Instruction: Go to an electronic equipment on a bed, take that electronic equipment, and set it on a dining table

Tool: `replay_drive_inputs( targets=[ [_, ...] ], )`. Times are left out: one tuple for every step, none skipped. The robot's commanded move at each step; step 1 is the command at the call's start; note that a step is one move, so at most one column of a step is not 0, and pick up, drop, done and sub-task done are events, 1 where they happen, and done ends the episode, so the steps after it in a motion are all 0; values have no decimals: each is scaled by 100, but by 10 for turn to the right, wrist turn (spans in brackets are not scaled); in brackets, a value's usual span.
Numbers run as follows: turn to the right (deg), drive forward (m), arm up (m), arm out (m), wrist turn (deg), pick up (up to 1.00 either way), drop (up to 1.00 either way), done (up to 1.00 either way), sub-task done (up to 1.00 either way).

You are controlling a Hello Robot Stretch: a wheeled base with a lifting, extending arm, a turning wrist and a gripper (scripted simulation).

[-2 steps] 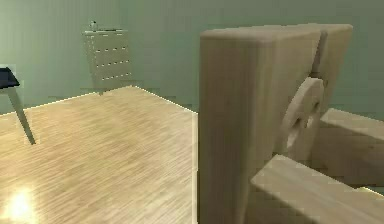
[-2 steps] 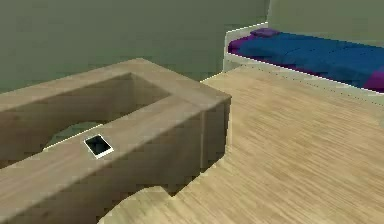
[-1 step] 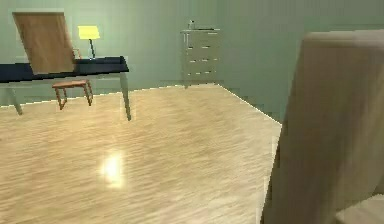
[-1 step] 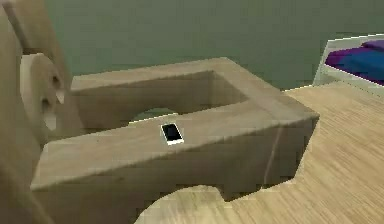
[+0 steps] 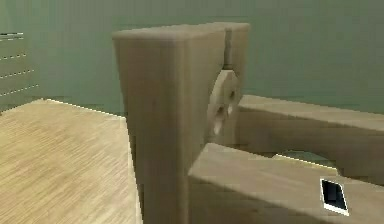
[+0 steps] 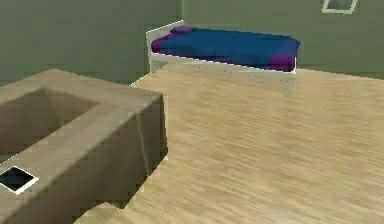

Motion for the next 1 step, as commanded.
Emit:
replay_drive_inputs(
  targets=[
    [240,0,0,0,0,0,0,0,0]
  ],
)
